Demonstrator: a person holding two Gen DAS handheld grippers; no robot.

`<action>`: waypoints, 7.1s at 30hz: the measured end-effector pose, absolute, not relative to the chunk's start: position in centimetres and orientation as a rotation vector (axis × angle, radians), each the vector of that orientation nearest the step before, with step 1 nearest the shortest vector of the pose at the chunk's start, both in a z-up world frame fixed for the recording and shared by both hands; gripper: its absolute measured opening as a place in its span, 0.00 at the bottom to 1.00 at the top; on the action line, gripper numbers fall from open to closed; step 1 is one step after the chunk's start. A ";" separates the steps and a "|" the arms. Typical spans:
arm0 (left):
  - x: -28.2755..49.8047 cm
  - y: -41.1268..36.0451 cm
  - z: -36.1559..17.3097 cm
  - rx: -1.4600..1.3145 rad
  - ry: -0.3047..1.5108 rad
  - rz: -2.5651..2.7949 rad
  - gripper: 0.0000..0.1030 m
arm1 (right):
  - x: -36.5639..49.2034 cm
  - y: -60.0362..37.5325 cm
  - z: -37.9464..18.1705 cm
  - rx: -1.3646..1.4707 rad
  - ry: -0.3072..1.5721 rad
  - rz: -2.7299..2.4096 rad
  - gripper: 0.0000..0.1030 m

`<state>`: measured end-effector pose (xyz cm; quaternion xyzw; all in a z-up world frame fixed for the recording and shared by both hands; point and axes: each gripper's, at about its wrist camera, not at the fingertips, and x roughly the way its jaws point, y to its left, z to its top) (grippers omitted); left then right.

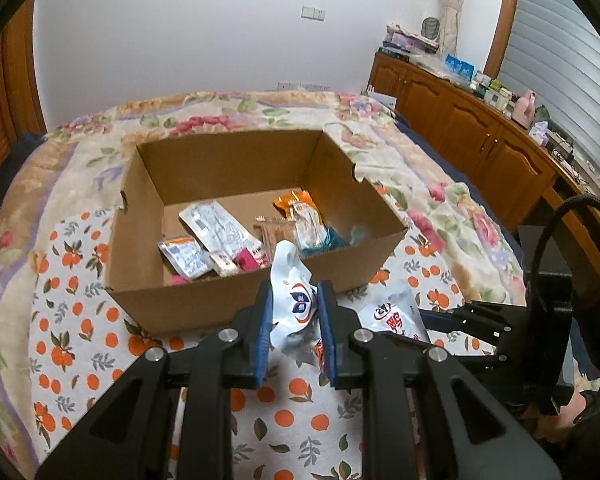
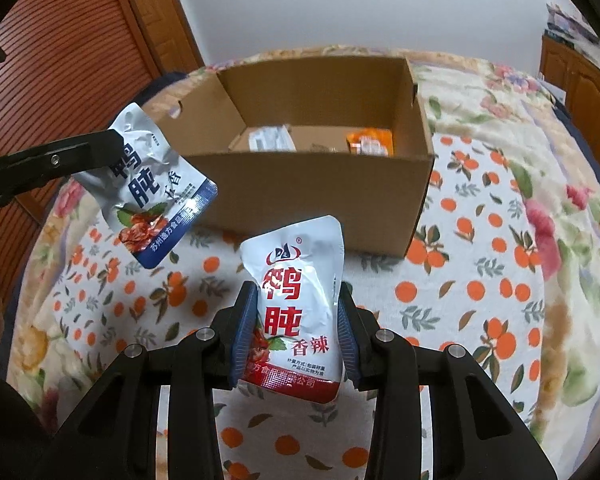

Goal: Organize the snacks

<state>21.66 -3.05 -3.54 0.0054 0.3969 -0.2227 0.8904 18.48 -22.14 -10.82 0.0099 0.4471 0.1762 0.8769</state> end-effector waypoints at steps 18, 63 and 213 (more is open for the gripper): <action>22.0 -0.6 0.9 -0.008 0.717 -0.434 0.19 | 18.2 -21.7 -5.4 -0.013 0.791 0.381 0.37; 34.1 0.2 -10.0 0.038 0.884 -0.335 0.19 | 32.4 -18.5 -10.7 -0.160 0.847 0.312 0.38; 0.6 1.5 -0.7 0.115 0.502 -0.115 1.00 | 0.1 -27.6 -3.0 0.063 0.555 0.211 1.00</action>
